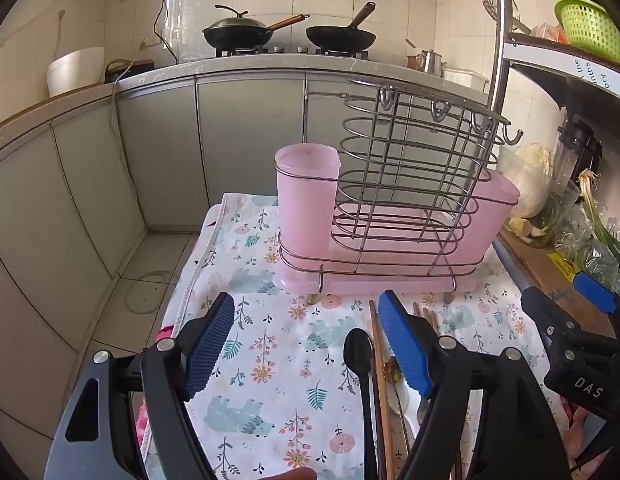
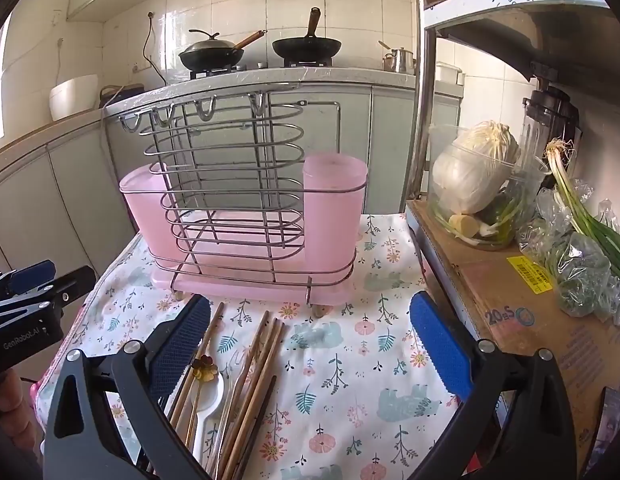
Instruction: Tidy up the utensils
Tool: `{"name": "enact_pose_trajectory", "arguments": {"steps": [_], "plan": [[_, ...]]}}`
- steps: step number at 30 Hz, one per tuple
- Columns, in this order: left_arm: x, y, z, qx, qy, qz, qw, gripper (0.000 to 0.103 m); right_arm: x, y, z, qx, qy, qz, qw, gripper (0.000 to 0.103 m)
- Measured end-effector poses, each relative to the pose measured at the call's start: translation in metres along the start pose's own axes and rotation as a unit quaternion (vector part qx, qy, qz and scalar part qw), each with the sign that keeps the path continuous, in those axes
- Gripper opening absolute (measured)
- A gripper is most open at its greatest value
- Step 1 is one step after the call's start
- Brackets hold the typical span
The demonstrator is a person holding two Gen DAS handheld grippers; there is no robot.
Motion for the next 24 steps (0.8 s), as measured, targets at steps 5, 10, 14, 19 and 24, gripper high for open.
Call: {"name": "enact_pose_trajectory", "arguments": {"steps": [5,10,14,19,24], "plan": [[0.001,0.0,0.0,-0.003,0.002,0.001,1.0,0.074,-0.008,0.003,-0.005,0.007,0.025,0.006,1.0,0.1],[0.0,-0.001,0.0,-0.006,0.003,0.003,1.0,0.074,-0.02,0.008,-0.013,0.017,0.057,0.013,0.998,0.1],[0.0,-0.001,0.0,-0.006,0.004,0.003,1.0,0.074,-0.025,0.011,-0.017,0.018,0.069,0.017,0.997,0.1],[-0.001,-0.002,0.0,-0.006,0.004,0.004,1.0,0.074,-0.025,0.009,-0.016,0.015,0.069,0.017,0.997,0.1],[-0.001,-0.002,0.0,-0.006,0.004,0.004,1.0,0.074,-0.025,0.008,-0.015,0.013,0.068,0.017,0.997,0.1]]}}
Point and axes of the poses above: each gripper's, at about its wrist camera, not at the fingertips, and x roughly the way its jaws point, y to its right, z to its underside, the point moved 7 cm from there along x, roughly the way its jaws point, and after that the axes turned 10 degrees about -x, right-handed, at the moved point
